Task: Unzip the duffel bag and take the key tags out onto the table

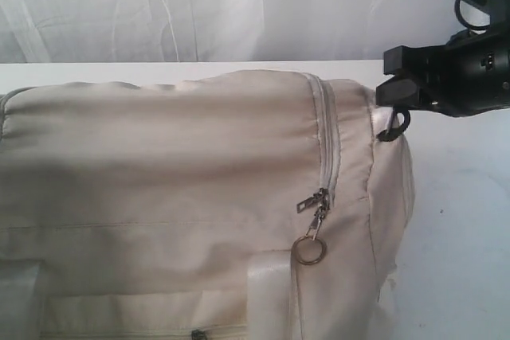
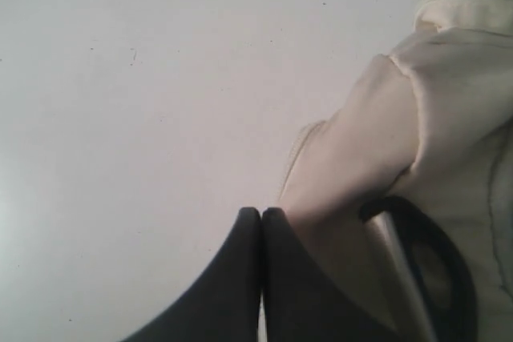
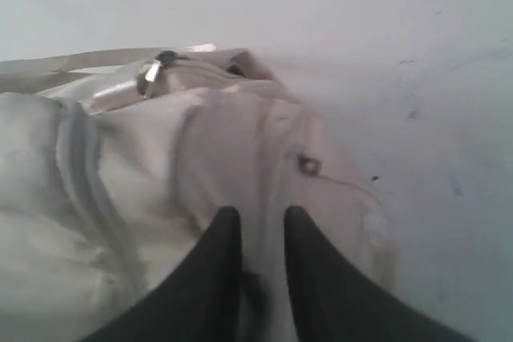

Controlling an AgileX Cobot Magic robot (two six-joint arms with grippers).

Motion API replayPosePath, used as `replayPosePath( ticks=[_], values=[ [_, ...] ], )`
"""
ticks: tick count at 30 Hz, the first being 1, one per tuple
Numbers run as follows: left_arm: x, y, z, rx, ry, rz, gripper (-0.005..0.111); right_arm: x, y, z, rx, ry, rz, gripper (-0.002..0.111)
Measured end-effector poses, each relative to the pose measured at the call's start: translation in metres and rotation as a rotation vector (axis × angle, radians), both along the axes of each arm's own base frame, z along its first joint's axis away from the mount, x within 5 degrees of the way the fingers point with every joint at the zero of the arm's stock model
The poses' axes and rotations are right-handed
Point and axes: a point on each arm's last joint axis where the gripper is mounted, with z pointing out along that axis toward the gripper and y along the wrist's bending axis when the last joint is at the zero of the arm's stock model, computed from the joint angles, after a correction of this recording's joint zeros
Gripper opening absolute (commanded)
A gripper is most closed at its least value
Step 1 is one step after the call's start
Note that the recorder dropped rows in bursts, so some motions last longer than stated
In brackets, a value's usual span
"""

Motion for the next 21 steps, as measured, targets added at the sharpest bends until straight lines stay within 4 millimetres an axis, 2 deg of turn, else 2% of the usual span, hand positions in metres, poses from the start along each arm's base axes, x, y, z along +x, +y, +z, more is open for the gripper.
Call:
replayPosePath(
  ticks=[1,3,5,8,11,14,16,18,21],
  values=[
    [-0.001,0.0,0.001,-0.003,-0.008,0.0,0.0,0.002,-0.004,0.001,-0.013,-0.019,-0.022,0.055],
    [-0.007,0.001,0.005,-0.007,-0.026,0.003,0.0,0.007,-0.011,0.003,-0.036,-0.052,-0.06,0.066],
    [-0.016,0.002,0.012,-0.011,-0.052,0.001,0.0,0.003,-0.01,0.004,-0.032,-0.039,-0.034,0.066],
    [-0.044,0.004,0.026,-0.035,-0.099,0.016,0.0,-0.012,-0.007,0.014,-0.015,-0.02,0.034,0.066],
    [-0.064,0.004,0.035,-0.073,-0.151,0.018,0.021,-0.028,-0.008,0.032,-0.004,-0.079,0.048,0.066],
    [-0.059,0.004,0.037,-0.057,-0.172,-0.005,0.053,-0.037,-0.009,0.043,0.002,-0.126,0.048,0.066],
    [-0.049,0.002,0.03,-0.062,-0.129,-0.015,0.067,-0.042,-0.008,0.043,0.003,-0.107,0.077,0.066],
    [-0.049,0.001,0.024,-0.068,-0.061,-0.02,0.072,-0.046,-0.007,0.041,0.001,-0.071,0.119,0.066],
    [-0.061,0.002,0.02,-0.063,0.033,-0.007,0.073,-0.053,-0.003,0.037,0.004,-0.028,0.171,0.066]
  ],
)
